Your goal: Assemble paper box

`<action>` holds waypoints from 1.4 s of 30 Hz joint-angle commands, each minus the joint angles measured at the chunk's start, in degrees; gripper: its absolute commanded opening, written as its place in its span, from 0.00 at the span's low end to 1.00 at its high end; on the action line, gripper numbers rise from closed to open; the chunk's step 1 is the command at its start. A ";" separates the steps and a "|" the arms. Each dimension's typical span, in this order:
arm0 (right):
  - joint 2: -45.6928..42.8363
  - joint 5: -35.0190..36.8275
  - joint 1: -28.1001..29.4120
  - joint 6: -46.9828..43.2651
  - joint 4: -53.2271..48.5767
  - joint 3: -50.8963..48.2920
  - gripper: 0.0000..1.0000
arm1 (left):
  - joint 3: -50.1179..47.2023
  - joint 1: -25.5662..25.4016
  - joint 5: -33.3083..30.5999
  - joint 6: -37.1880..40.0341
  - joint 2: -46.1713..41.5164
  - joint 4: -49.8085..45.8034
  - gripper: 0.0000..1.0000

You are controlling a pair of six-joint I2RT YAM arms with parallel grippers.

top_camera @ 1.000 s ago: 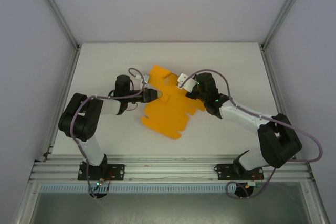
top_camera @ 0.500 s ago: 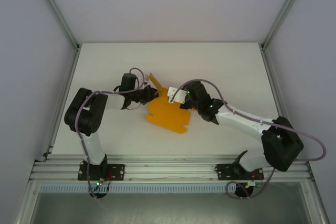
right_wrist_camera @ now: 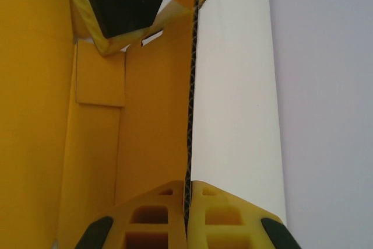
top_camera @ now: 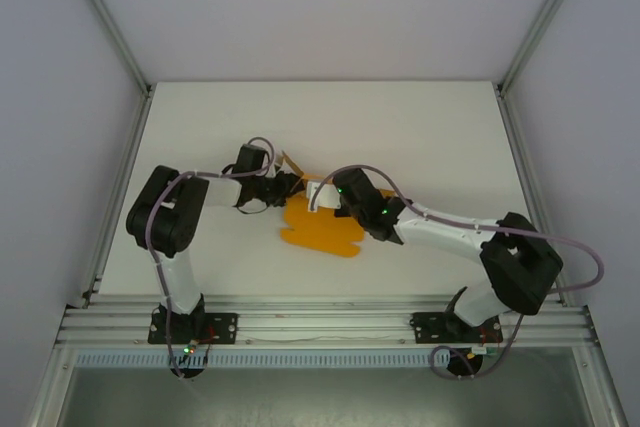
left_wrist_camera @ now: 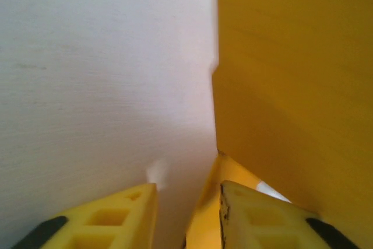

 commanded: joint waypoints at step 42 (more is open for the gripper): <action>6.30 -1.70 -5.33 -11.21 19.59 -3.27 0.00 | 20.11 -4.54 -31.64 47.70 -9.26 -40.75 0.93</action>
